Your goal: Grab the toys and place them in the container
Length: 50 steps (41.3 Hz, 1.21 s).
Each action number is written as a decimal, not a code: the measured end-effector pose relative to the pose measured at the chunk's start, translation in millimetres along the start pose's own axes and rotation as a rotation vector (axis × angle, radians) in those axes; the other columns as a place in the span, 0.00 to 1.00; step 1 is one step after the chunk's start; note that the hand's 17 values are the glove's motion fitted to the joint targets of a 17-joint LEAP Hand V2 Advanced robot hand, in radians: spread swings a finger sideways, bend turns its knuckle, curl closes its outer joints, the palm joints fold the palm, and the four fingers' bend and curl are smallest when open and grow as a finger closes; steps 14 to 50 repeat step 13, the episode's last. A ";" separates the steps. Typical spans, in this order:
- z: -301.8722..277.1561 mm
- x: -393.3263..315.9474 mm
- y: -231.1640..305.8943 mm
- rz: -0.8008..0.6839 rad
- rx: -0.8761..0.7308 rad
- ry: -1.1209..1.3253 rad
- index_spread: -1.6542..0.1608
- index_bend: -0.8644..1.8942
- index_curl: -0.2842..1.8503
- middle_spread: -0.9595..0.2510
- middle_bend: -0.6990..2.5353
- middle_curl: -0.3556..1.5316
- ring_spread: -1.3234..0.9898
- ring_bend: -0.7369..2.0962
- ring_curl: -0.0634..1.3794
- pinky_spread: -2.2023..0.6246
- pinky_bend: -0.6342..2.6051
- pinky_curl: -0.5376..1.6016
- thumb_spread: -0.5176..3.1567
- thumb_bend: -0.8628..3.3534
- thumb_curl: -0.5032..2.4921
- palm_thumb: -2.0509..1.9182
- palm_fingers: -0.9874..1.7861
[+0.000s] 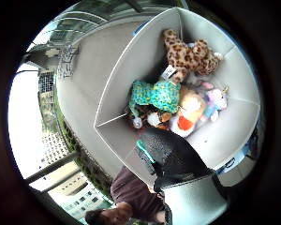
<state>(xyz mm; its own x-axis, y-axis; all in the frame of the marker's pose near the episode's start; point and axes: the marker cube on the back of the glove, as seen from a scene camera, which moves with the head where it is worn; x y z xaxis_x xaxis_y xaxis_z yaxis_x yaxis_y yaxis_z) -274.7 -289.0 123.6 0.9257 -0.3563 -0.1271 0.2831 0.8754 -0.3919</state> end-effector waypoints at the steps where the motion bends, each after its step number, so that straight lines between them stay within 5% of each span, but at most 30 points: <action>1: 0.6 0.4 0.5 0.001 0.002 0.001 0.80 0.30 0.28 0.83 0.24 0.41 0.57 0.43 0.26 0.77 0.53 0.48 0.44 0.20 0.34 0.51 0.15; 13: 5.2 2.5 11.9 -0.054 0.110 -0.034 0.81 0.31 0.21 0.84 0.26 0.37 0.58 0.41 0.25 0.79 0.49 0.45 0.47 0.20 0.32 0.52 0.22; 50: 5.2 2.5 11.9 -0.054 0.110 -0.034 0.81 0.31 0.21 0.84 0.26 0.37 0.58 0.41 0.25 0.79 0.49 0.45 0.47 0.20 0.32 0.52 0.22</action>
